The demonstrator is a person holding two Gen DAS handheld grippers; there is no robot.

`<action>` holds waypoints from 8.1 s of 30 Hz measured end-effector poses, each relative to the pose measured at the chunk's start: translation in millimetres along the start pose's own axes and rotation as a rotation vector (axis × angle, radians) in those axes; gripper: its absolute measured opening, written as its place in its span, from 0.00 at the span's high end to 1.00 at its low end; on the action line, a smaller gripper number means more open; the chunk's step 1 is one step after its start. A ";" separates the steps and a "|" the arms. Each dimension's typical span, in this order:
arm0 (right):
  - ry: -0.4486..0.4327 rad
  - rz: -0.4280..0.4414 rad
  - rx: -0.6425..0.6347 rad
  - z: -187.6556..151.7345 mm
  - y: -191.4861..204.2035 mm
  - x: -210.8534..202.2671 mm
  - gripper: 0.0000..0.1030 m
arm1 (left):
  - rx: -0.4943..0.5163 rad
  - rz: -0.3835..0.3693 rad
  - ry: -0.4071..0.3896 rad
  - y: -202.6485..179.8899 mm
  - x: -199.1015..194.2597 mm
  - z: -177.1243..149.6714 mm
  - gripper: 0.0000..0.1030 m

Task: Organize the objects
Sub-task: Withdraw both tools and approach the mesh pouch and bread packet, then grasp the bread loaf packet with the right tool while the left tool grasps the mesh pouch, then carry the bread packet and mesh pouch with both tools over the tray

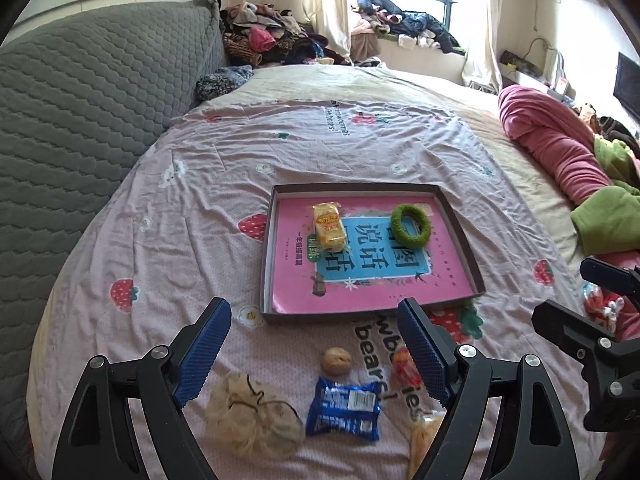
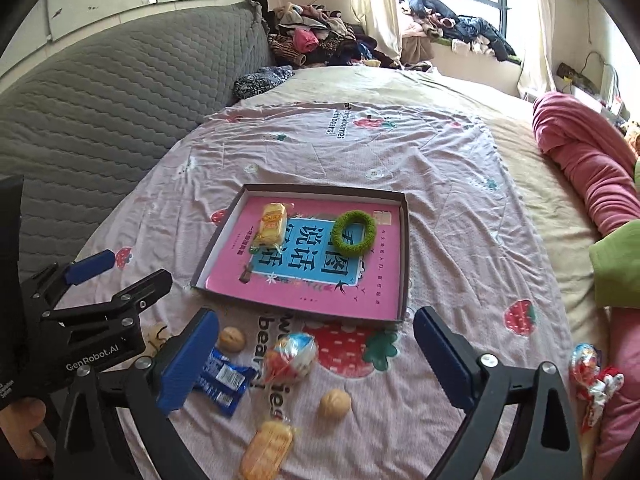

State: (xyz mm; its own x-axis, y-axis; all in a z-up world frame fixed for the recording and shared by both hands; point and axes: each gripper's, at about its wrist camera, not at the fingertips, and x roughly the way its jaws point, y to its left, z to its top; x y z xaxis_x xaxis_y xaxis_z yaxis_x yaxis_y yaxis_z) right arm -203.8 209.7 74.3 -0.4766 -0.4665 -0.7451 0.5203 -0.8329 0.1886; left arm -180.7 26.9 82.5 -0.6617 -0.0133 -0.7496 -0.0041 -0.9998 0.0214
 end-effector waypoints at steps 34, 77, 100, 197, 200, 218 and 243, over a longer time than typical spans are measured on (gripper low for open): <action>-0.023 -0.028 -0.053 -73.3 34.3 -72.0 0.04 | -0.001 0.019 0.010 19.7 -55.8 -76.2 0.17; 0.118 -0.031 -0.018 -155.8 48.0 9.5 0.04 | -0.013 0.026 0.111 38.3 7.6 -144.4 0.17; 0.163 -0.087 0.000 -162.1 66.4 45.0 0.04 | -0.038 -0.001 0.142 68.7 48.2 -143.6 0.17; -0.076 -0.025 -0.009 -63.2 20.7 -18.8 0.58 | 0.057 -0.121 -0.079 -14.2 -21.1 -40.3 0.90; -0.085 -0.036 -0.014 -52.6 15.2 -16.2 0.58 | 0.064 -0.118 -0.082 -16.7 -14.6 -30.8 0.90; -0.084 -0.038 -0.038 7.2 -3.2 48.7 0.58 | 0.081 -0.135 -0.042 -36.4 75.6 18.5 0.90; -0.024 -0.031 -0.030 15.8 -28.6 124.6 0.58 | 0.102 -0.145 0.021 -57.6 151.2 30.0 0.90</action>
State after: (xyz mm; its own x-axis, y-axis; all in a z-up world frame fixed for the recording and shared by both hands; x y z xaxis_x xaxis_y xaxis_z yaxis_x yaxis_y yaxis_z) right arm -289.3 170.7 -13.8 -0.5098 -0.4481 -0.7344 0.5260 -0.8379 0.1461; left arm -303.0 83.0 -12.2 -0.6330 0.1294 -0.7633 -0.1748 -0.9844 -0.0219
